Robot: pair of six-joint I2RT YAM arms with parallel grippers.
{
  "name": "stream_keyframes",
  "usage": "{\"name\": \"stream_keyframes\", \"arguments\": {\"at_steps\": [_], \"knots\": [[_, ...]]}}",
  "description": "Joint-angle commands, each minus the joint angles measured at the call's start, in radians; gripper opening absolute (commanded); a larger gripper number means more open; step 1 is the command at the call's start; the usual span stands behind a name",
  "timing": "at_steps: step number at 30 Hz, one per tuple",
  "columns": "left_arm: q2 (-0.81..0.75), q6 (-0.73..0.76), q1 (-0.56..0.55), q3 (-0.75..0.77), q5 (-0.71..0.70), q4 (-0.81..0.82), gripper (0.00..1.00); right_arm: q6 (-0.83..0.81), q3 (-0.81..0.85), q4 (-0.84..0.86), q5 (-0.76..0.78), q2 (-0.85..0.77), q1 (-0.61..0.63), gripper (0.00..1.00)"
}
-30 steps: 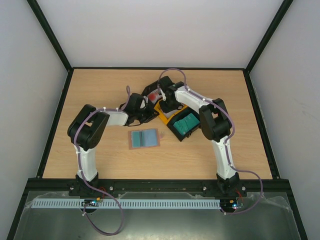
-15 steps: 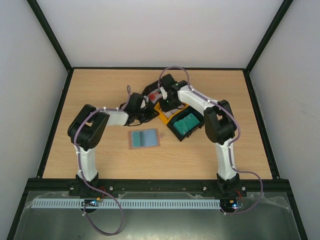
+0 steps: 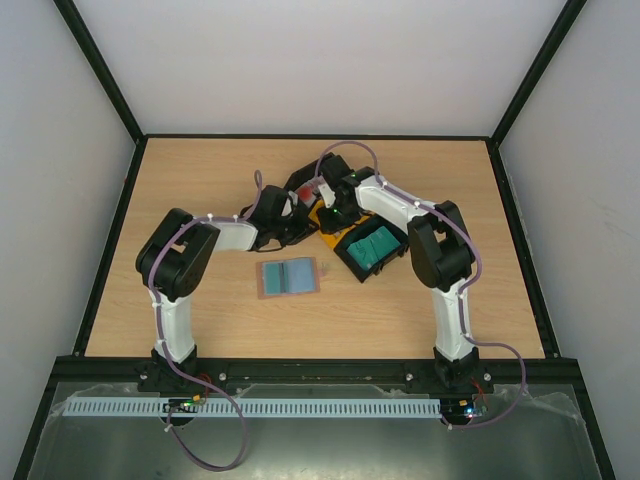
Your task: Put the credit cards into the card holder
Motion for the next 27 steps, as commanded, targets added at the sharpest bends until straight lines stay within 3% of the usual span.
{"name": "stream_keyframes", "arguments": {"at_steps": [1,10,22,27], "knots": [[0.017,0.017,-0.009,0.014,-0.014,-0.029,0.20,-0.011,-0.008,-0.014,-0.006,-0.036,0.005,0.25],[-0.008,0.034,-0.009,0.011,-0.019,-0.042,0.21,0.027,0.028,0.015,0.059,-0.057,0.005,0.02],[-0.128,0.044,-0.008,-0.034,-0.074,-0.049,0.31,0.102,0.085,-0.007,0.088,-0.159,0.004,0.02],[-0.247,0.039,-0.007,-0.090,-0.135,-0.052,0.37,0.261,0.066,0.037,0.043,-0.209,0.004,0.02]]}}
